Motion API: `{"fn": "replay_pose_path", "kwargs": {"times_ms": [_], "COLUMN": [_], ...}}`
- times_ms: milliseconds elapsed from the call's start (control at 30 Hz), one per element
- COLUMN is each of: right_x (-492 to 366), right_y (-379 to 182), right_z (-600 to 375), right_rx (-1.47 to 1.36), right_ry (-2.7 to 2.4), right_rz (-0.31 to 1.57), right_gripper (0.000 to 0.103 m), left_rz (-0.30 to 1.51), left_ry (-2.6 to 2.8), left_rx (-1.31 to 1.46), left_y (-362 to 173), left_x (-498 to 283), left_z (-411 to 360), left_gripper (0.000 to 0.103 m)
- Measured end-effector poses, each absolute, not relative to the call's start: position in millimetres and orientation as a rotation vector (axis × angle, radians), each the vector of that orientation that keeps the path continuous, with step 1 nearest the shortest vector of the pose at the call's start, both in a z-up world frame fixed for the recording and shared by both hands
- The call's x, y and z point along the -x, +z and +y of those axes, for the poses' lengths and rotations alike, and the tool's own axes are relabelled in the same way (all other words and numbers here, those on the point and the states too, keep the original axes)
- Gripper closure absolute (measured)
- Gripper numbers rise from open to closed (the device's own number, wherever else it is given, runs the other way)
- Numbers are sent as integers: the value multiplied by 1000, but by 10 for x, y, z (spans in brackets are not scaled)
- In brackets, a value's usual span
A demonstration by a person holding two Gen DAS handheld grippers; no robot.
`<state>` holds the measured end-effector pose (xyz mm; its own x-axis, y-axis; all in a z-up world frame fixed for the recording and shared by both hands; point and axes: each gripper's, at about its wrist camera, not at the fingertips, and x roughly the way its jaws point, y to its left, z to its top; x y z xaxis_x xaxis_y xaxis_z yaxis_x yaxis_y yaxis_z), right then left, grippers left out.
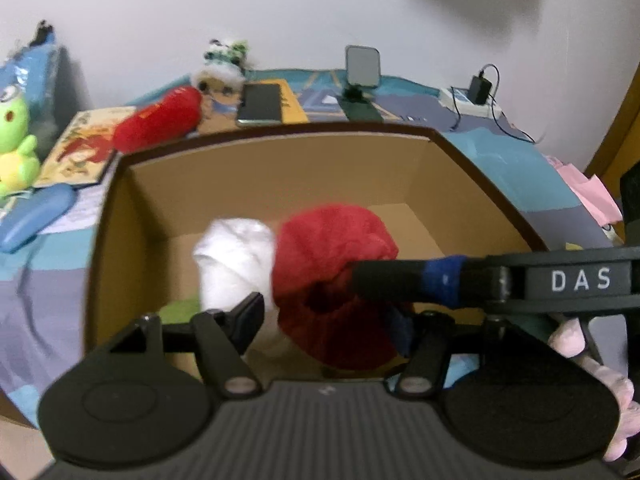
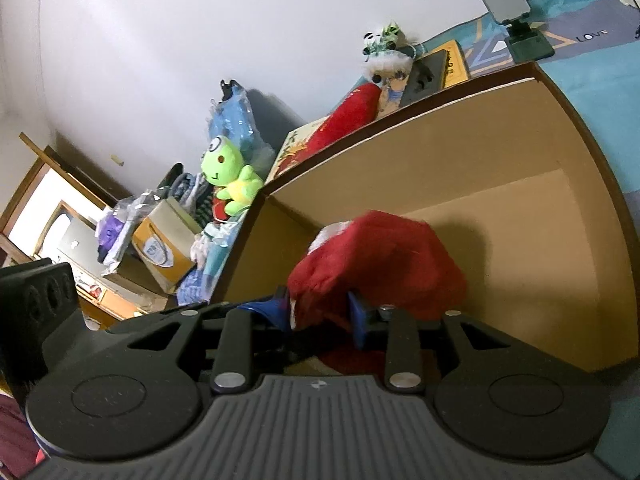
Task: Organize soft objects
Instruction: 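Carry the red cloth into the brown box and release it, then grasp the pink plush bunny in the pile with the right gripper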
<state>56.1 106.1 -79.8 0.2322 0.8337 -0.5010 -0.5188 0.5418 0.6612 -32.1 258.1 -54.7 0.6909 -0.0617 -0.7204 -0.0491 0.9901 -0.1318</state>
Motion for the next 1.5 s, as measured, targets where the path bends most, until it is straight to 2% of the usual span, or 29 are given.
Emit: {"fn": "replay_pose_path", "kwargs": {"times_ms": [700,1067,1500], "right_x": [-138,50,66], "right_y": [-581,-742,-975], "right_z": [1072,938,362], "right_rx": [-359,-328,-304], "right_ry": [1163,1200,1099], "right_rz": [915,980,1036], "right_gripper": [86,86,86], "left_rz": [786,868,976], "left_ry": [192,244,115], "left_rx": [147,167,157], "left_y": [-339,-559,-899], "left_x": [1045,1192,951], "left_z": [2497,2188,1525], "left_gripper": [38,37,36]}}
